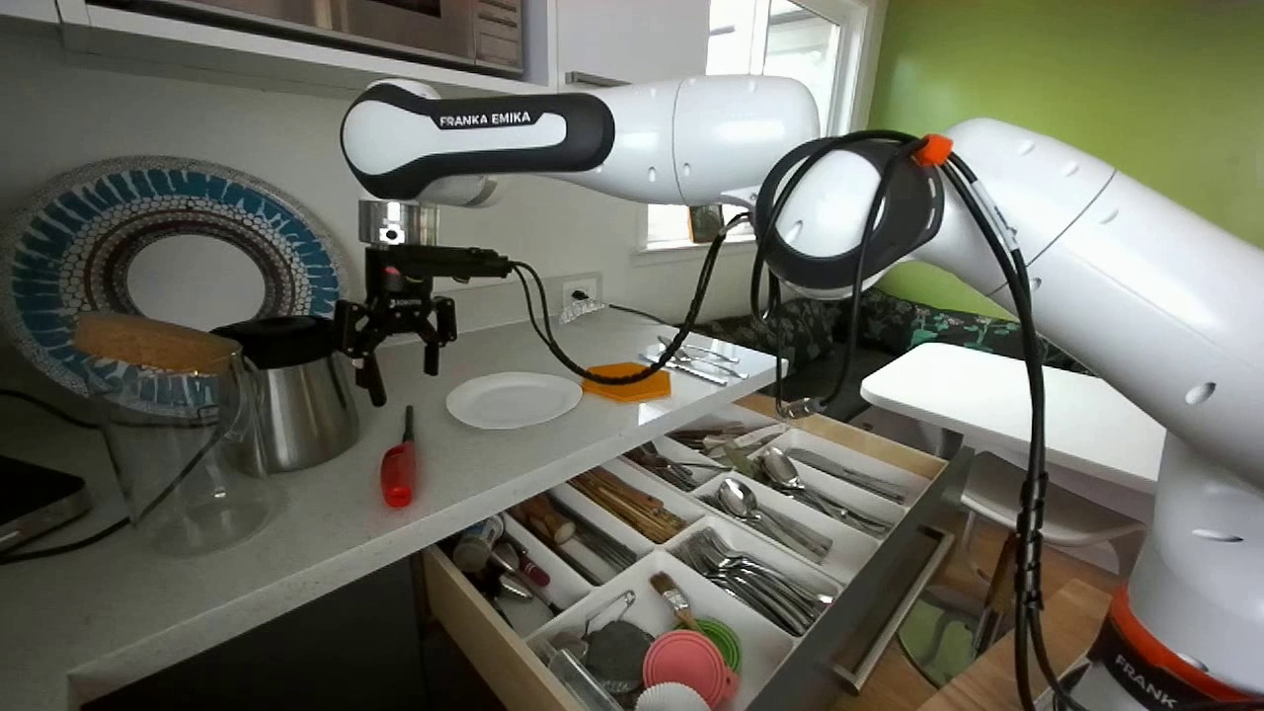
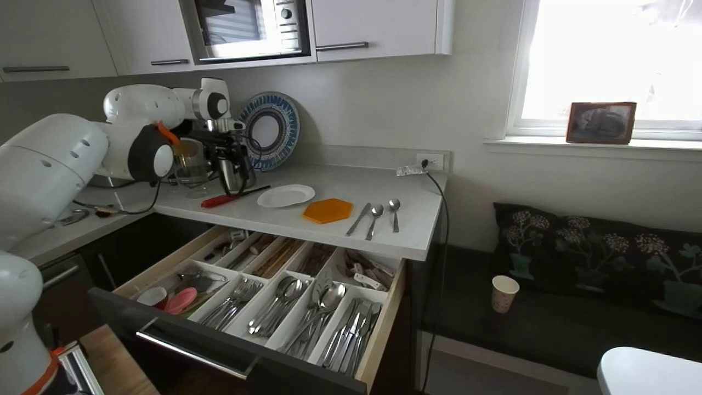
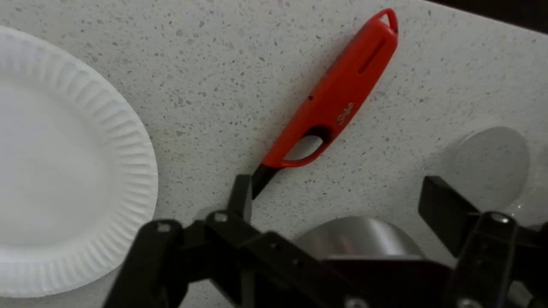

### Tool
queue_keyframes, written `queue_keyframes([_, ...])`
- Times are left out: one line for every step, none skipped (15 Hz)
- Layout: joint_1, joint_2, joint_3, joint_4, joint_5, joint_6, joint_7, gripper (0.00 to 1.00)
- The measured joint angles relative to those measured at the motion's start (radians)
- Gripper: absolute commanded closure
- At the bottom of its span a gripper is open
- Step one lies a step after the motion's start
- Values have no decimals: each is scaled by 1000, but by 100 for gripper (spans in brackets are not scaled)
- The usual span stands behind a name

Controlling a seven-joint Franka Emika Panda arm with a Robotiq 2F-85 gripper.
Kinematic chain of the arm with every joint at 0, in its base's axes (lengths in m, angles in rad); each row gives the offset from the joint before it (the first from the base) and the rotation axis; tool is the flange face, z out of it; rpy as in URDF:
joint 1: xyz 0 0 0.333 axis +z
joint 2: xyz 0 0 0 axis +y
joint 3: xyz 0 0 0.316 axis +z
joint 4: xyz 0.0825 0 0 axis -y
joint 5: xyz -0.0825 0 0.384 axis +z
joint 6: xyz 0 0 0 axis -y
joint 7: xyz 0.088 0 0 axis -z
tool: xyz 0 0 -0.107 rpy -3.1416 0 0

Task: Remove the lighter from the open drawer and put it on the counter

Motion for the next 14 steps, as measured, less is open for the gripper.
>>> queue_keyframes([1,-18,0,-25,-12,0,-38,0])
queue_keyframes([0,-38,-1,-52,-26,0,-77,0])
queue_keyframes([-3,-59,-1,-84,-38,0,-117,0])
queue_keyframes([-7,-81,-1,-119,-47,4,-157,0])
queue_keyframes([-14,-105,0,-158,-54,13,-201,0])
queue_keyframes([-20,-129,0,-197,-60,24,-243,0])
queue_keyframes([-27,-156,0,-239,-67,35,-287,0])
queue_keyframes([-33,-181,0,-279,-74,49,-325,0])
queue_keyframes([-40,-205,0,-320,-79,67,-356,0])
queue_keyframes([-48,-230,1,-361,-82,91,-385,0])
queue_keyframes([-56,-254,2,-404,-83,122,-417,0])
queue_keyframes([-66,-278,5,-447,-83,158,-451,0])
queue_keyframes([-77,-302,9,-490,-83,193,-486,0])
queue_keyframes([-89,-326,14,-536,-83,228,-519,0])
